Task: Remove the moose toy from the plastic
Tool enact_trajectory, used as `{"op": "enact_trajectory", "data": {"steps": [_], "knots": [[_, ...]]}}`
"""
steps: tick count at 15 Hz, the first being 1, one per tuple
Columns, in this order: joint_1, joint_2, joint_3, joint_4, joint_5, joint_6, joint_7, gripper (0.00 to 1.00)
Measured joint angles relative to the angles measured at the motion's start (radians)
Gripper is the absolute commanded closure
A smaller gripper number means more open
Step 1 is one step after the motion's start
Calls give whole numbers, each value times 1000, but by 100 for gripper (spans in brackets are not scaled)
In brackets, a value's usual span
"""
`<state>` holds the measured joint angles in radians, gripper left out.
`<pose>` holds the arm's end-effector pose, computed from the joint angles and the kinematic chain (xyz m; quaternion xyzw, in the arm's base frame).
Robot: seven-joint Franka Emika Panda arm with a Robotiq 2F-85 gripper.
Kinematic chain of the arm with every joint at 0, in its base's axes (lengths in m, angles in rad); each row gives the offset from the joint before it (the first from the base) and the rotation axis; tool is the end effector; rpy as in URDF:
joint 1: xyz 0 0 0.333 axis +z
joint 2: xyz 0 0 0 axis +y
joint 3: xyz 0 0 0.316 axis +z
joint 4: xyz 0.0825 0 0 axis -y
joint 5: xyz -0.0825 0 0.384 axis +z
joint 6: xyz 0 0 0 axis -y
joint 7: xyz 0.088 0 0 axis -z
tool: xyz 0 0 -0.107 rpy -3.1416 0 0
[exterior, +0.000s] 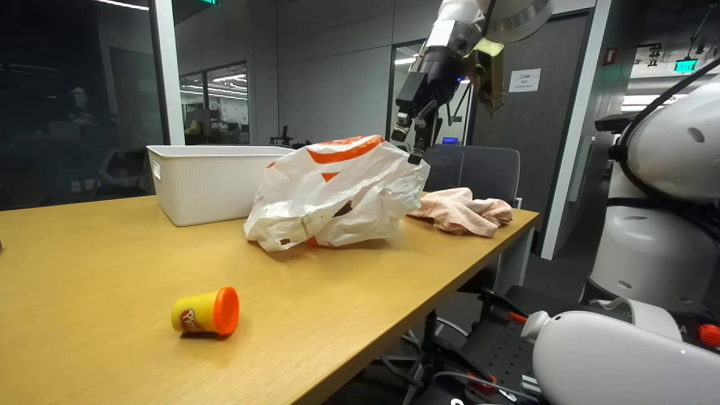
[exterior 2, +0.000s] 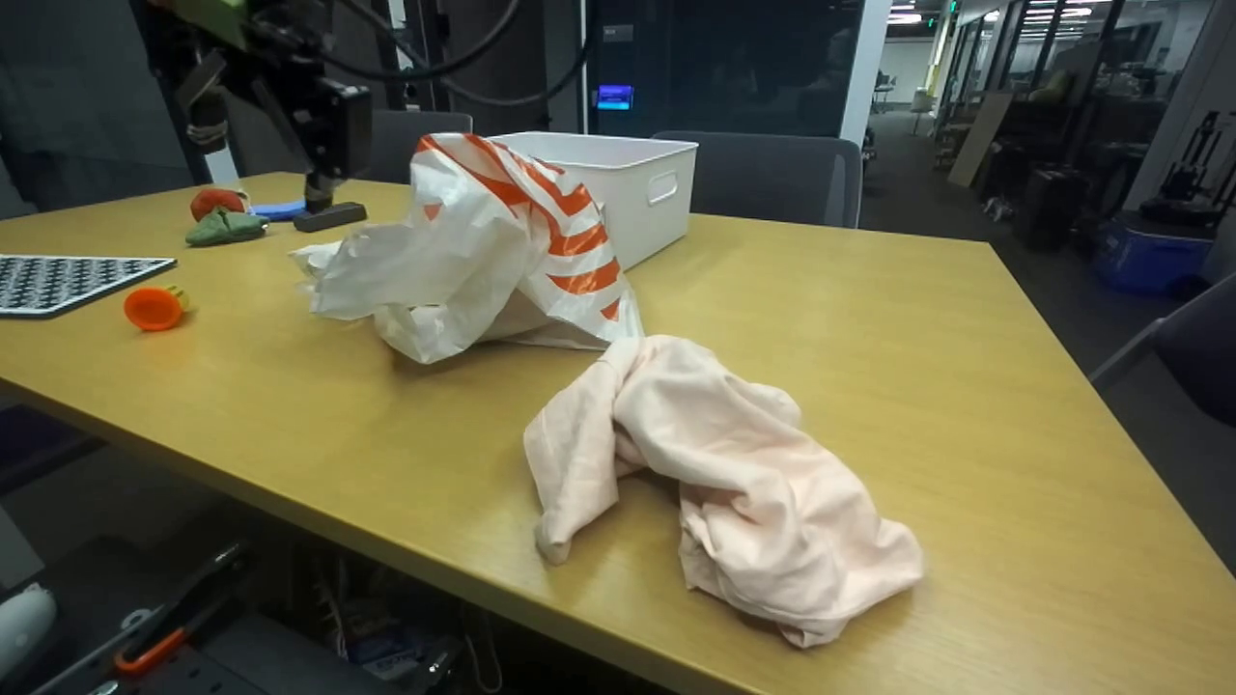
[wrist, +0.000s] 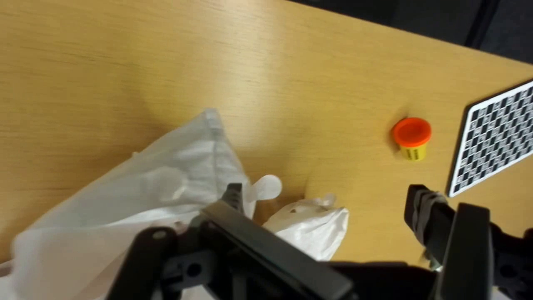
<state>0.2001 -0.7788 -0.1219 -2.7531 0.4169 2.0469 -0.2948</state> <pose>0.3166 0.0487 0.4452 -0.9670 -0.1083 -0.0505 0.2251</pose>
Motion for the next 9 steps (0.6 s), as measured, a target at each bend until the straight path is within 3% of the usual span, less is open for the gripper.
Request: {"op": "enact_trajectory", "data": {"steps": [4, 9], "knots": [[98, 134, 23, 3, 60, 87, -82, 0], [107, 385, 135, 34, 51, 501, -49, 0]]}}
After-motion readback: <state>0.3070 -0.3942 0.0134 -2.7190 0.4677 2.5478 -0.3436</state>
